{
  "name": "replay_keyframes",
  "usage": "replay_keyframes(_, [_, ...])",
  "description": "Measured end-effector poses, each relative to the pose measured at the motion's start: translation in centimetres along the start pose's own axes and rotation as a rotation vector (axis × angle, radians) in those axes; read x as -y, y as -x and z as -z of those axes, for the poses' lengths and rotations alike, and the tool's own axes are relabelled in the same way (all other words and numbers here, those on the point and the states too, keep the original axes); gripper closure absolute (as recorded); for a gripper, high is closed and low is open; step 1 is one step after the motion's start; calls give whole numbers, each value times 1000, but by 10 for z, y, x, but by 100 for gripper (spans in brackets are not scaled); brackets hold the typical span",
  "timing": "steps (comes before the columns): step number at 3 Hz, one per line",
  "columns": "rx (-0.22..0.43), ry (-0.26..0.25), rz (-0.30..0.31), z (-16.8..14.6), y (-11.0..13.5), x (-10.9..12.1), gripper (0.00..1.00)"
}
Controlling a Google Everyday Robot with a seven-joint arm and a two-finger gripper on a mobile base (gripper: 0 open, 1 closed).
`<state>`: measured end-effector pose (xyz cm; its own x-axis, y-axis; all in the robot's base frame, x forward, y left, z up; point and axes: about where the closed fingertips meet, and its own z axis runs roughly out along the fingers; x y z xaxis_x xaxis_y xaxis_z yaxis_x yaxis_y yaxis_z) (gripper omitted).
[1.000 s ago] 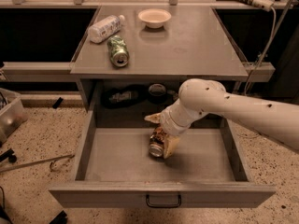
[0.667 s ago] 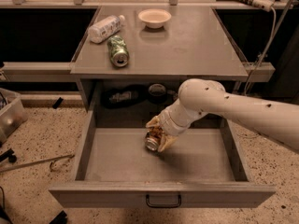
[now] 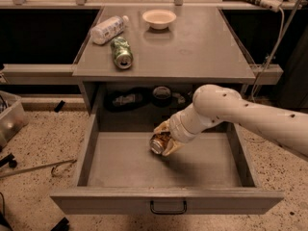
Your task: Pick orange can from top drawer and place on counter
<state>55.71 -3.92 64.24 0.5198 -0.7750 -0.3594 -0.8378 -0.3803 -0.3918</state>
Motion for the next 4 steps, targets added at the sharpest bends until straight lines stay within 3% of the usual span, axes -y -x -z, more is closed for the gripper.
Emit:
replay_keyframes(1, [36, -138, -9, 34, 25, -8, 100])
replay_keyframes(2, [51, -285, 2, 76, 62, -14, 100])
replay_keyframes(3, [38, -338, -44, 100, 53, -27, 100])
replay_keyframes(4, [35, -338, -44, 100, 52, -27, 81])
